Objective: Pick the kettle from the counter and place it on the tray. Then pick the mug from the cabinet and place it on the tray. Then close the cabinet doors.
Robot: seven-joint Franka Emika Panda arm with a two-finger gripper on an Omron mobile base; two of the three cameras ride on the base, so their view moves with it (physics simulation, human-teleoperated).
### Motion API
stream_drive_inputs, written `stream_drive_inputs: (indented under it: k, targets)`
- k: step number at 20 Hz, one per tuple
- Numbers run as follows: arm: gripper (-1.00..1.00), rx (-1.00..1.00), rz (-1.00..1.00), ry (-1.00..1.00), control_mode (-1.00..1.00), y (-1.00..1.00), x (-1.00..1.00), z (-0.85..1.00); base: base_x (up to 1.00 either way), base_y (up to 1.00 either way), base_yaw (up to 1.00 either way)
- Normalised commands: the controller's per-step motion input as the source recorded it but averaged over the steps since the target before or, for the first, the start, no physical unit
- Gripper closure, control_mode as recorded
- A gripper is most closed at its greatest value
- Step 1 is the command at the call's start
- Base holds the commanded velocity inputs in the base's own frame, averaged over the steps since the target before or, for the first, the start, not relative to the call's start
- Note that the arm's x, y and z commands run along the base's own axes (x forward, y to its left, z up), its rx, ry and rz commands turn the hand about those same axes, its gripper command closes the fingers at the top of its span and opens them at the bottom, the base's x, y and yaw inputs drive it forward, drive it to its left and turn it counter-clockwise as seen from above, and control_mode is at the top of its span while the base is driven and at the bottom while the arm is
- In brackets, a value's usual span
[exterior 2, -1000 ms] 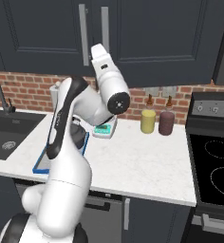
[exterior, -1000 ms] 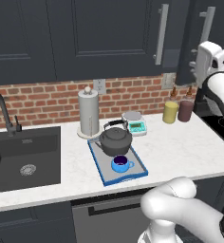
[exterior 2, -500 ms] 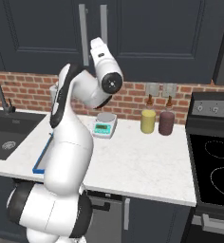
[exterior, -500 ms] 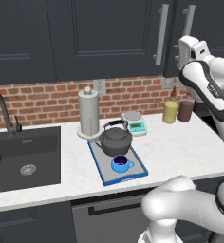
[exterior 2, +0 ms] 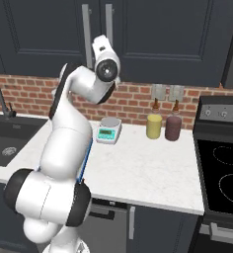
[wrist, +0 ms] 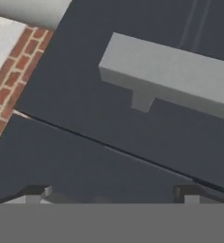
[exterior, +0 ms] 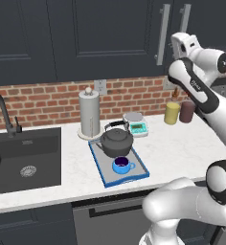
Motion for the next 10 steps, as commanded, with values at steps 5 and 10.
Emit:
stream_drive_inputs:
  k: [5, 10]
  targets:
    - [-1.00, 0.00, -0.08, 0.25, -1.00, -0.06, 0.47, -0.18, 0.00, 0.00, 0.00]
    - [-1.00, 0.00, -0.06, 0.21, -1.00, -0.10, 0.24, -0.27, 0.00, 0.00, 0.00]
